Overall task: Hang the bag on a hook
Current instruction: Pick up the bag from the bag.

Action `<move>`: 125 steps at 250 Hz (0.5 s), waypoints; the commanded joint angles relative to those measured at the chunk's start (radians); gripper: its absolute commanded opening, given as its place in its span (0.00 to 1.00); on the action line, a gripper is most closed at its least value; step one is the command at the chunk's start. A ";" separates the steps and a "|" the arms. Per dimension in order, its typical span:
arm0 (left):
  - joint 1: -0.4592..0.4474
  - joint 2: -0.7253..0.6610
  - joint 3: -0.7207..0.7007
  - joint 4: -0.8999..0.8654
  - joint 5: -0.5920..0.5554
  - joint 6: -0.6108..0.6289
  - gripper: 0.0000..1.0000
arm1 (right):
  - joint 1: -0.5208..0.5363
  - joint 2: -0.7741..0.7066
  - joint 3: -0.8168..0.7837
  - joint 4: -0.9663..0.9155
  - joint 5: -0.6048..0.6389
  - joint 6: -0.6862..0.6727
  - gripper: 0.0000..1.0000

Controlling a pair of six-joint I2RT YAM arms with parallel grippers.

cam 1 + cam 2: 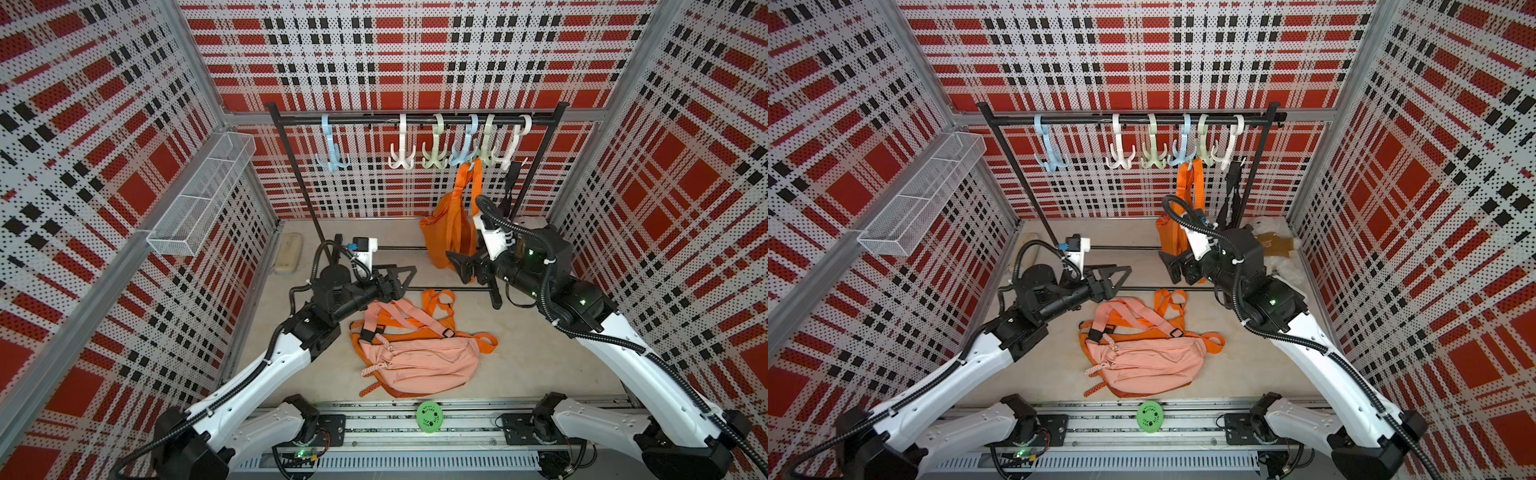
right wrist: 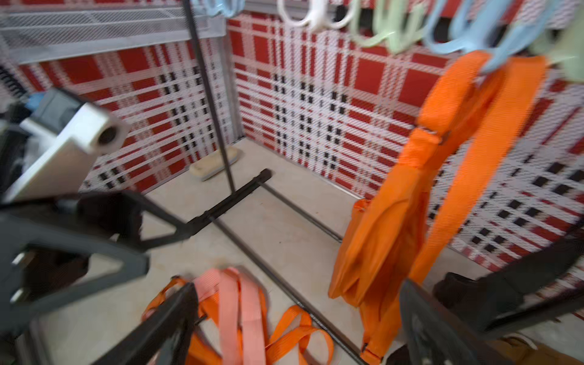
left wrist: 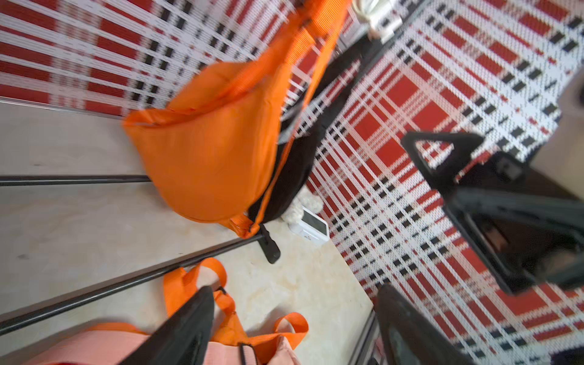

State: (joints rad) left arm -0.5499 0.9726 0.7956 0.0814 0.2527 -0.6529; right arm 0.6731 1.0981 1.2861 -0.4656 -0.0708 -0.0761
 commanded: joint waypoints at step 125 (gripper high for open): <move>0.374 -0.374 -0.154 -0.182 0.039 -0.156 0.84 | 0.364 0.229 -0.245 -0.241 -0.106 0.071 1.00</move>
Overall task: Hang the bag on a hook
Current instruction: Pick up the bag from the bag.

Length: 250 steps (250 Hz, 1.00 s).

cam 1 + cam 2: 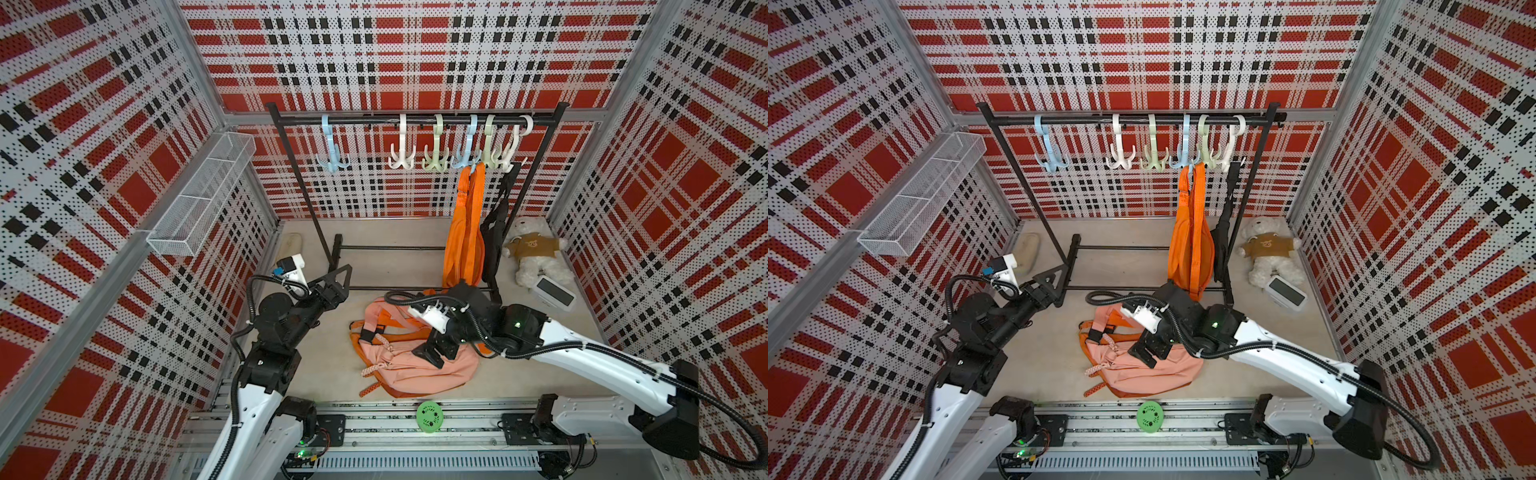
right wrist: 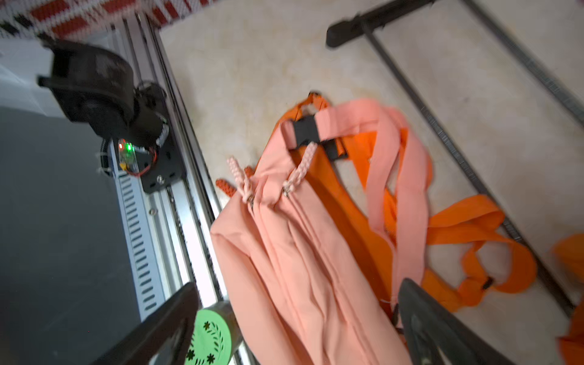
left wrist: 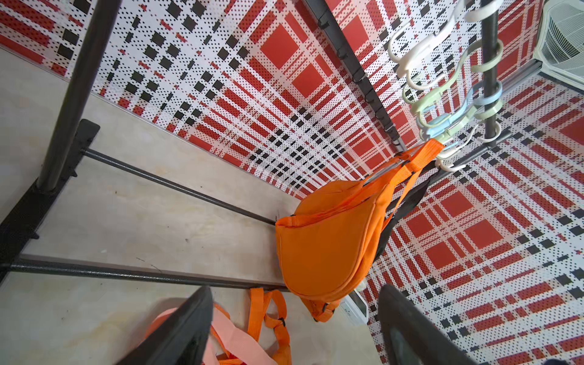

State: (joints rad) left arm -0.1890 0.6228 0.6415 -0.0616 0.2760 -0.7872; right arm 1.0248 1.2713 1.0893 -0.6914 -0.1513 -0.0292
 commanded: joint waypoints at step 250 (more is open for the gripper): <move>-0.057 -0.100 0.054 -0.074 0.066 0.052 0.86 | -0.043 -0.052 0.038 0.008 0.054 0.017 0.00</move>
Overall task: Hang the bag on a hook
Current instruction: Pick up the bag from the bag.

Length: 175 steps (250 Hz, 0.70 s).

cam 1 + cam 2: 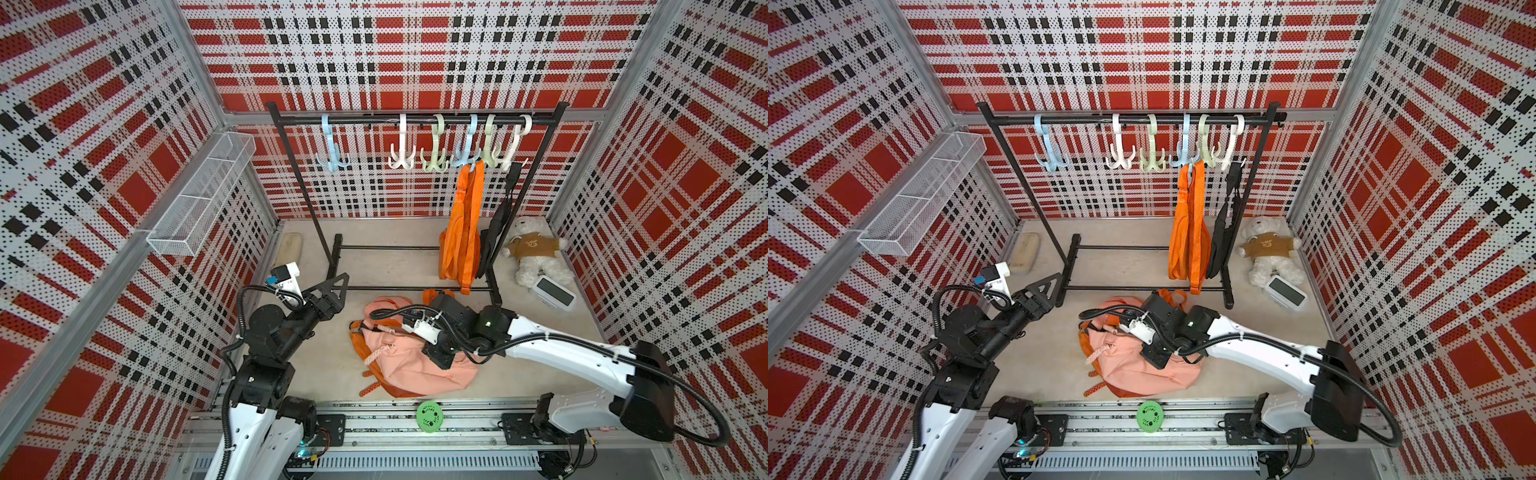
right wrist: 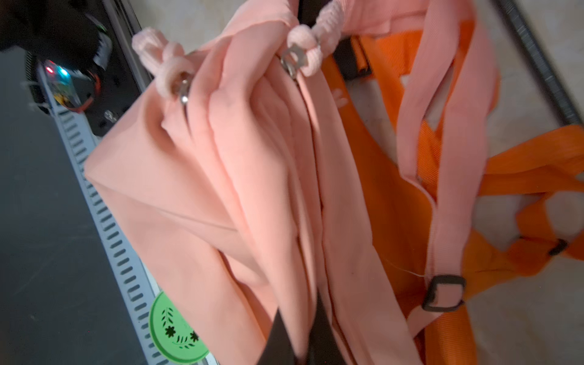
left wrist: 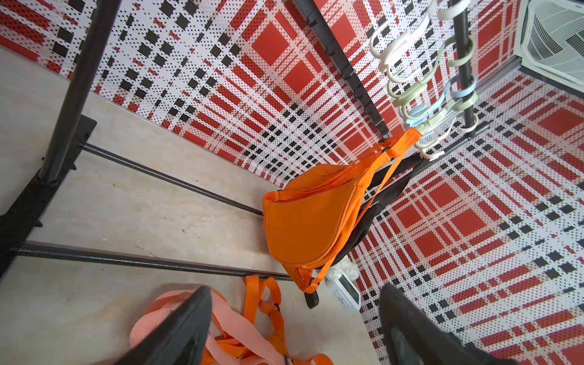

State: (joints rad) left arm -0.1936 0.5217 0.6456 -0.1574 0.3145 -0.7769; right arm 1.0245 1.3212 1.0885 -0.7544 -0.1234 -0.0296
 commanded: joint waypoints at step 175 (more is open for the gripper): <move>-0.650 0.293 0.136 0.155 -0.281 0.162 0.99 | -0.181 -0.321 0.045 0.382 0.079 0.129 0.00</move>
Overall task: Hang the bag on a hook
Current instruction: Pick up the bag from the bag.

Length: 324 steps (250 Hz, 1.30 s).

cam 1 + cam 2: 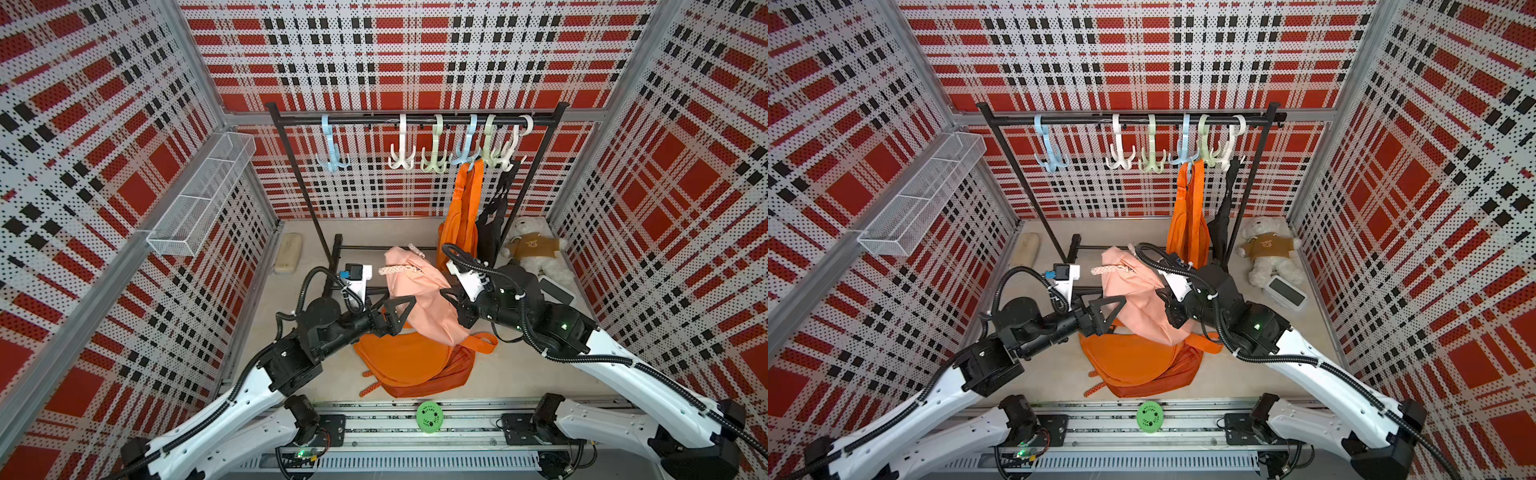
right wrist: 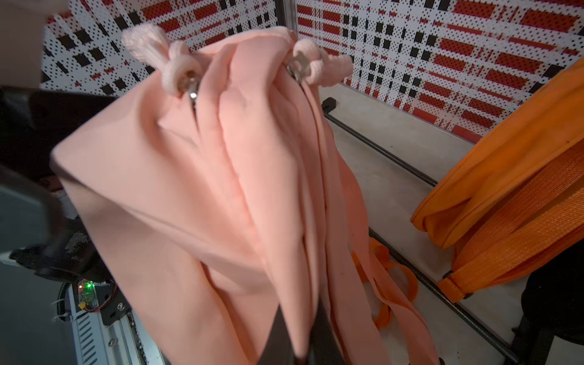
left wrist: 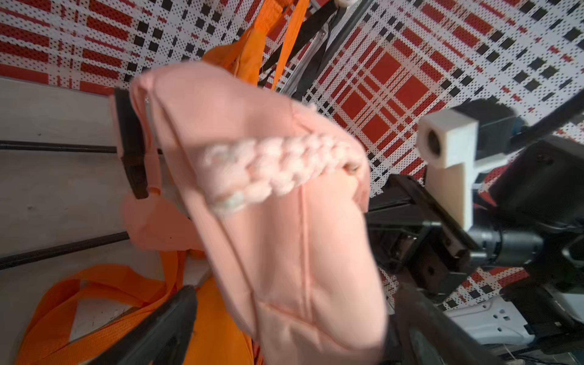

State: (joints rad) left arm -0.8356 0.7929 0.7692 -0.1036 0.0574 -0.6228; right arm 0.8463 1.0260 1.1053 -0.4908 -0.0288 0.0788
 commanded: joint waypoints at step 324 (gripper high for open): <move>0.060 0.114 0.065 0.184 -0.007 -0.001 0.00 | -0.001 -0.020 -0.137 0.305 -0.140 0.106 0.00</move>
State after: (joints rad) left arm -0.7918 0.9195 0.8043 0.0650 0.0681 -0.6331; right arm 0.8505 1.0088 0.9718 -0.2409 -0.1070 0.1802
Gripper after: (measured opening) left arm 0.046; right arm 0.068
